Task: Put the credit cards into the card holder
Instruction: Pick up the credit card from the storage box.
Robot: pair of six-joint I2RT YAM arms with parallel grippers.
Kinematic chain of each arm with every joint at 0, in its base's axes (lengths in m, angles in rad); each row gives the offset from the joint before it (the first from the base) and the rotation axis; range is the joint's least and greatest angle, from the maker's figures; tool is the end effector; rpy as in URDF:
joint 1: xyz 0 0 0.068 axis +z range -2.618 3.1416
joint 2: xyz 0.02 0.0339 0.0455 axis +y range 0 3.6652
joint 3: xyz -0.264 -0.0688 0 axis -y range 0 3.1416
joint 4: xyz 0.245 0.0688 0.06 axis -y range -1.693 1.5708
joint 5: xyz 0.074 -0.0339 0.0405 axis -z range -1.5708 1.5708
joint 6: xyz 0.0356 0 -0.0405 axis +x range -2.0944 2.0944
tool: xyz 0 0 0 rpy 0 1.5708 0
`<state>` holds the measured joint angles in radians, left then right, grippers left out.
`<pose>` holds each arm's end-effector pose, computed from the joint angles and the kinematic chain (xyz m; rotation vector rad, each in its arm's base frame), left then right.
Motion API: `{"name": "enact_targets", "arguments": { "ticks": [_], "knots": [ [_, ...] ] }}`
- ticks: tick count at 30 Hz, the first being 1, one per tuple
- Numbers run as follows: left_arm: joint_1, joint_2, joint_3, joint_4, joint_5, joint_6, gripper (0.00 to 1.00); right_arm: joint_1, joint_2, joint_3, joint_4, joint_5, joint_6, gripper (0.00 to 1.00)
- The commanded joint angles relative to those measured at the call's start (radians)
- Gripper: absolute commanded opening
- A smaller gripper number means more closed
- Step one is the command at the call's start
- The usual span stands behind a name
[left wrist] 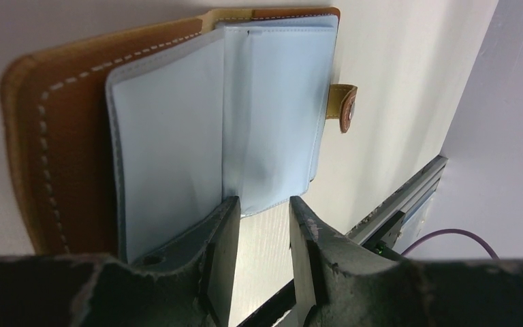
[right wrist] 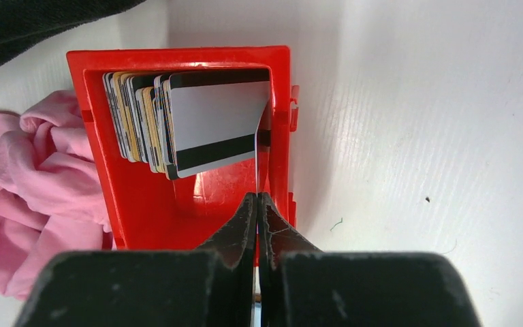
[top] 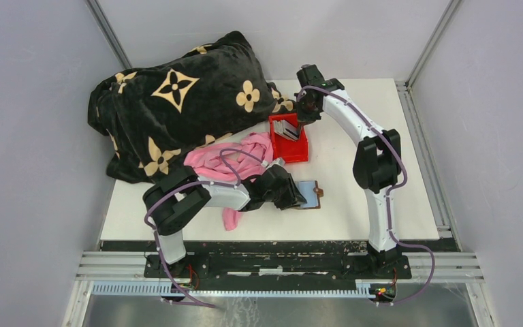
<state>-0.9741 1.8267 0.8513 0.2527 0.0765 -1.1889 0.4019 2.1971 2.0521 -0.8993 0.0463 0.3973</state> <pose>0.1978 -0.2960 0.1273 -0.2339 2.5883 -1.0822 0.4432 0.1866 0.2566 0.0104 2.6305 0.2197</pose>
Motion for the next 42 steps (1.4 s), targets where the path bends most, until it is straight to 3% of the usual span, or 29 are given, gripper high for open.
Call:
{"name": "enact_targets", "arguments": {
  "ticks": [1,21,42],
  "knots": [
    [-0.009,-0.034,-0.039,-0.173,-0.06,0.011,0.42,0.0,-0.087,-0.008,0.014,0.016,-0.02,0.01],
    [-0.008,-0.16,-0.028,-0.154,-0.103,0.034,0.51,0.025,-0.232,-0.088,0.053,-0.019,-0.043,0.01],
    [0.017,-0.237,-0.046,-0.23,-0.153,0.045,0.53,0.111,-0.552,-0.475,0.103,-0.05,-0.047,0.01]
  ]
}}
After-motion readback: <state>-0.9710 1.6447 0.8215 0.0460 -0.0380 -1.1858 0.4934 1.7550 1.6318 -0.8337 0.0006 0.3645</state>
